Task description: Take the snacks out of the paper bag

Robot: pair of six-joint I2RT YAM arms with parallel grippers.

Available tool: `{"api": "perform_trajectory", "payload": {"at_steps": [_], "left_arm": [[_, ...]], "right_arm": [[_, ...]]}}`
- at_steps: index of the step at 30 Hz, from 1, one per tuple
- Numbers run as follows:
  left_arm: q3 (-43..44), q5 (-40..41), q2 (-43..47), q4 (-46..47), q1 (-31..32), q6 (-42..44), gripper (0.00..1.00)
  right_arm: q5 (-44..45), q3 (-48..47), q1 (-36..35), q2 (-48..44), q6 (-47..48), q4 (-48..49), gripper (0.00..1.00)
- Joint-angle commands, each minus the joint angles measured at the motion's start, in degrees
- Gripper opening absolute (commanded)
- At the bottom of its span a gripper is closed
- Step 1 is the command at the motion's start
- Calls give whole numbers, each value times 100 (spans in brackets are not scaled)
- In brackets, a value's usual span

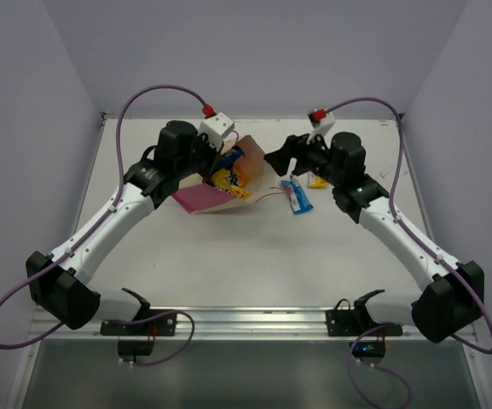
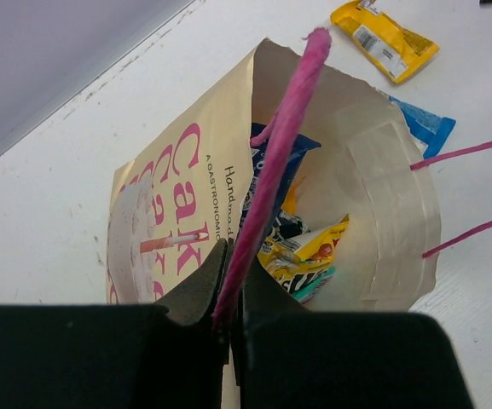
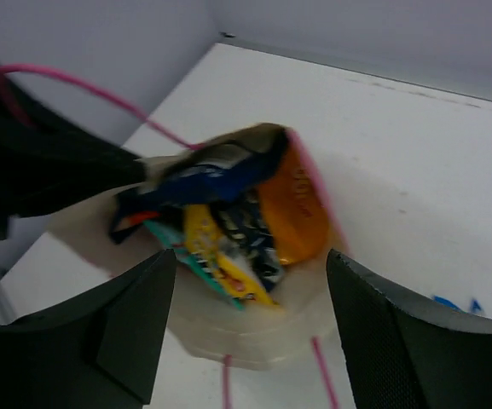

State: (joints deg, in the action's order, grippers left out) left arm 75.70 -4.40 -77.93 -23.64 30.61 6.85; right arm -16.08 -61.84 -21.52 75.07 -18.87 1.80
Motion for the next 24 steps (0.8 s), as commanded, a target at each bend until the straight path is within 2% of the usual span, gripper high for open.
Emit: {"api": "perform_trajectory", "payload": {"at_steps": [1, 5, 10, 13, 17, 21, 22, 24], "left_arm": [[-55, 115, 155, -176, -11, -35, 0], [-73, 159, 155, -159, -11, -131, 0], [-82, 98, 217, -132, -20, -254, 0], [-126, 89, 252, -88, -20, -298, 0], [-108, 80, 252, -88, -11, -342, 0], [-100, 80, 243, -80, -20, -351, 0], [-99, 80, 243, -80, -11, -351, 0], [-91, 89, 243, -106, -20, -360, 0]], "right_arm": [[-238, 269, -826, -89, -107, 592, 74], [-62, 375, -1337, 376, -503, 1234, 67], [-63, 340, -1750, 1299, -793, 1972, 66], [-10, 278, -1961, 1737, -785, 2271, 68], [-10, 234, -2058, 2117, -846, 2719, 76], [201, 112, -2067, 2363, -829, 2843, 76], [323, 42, -2058, 2416, -828, 2826, 75], [447, 15, -2067, 2513, -820, 2808, 67]]}}
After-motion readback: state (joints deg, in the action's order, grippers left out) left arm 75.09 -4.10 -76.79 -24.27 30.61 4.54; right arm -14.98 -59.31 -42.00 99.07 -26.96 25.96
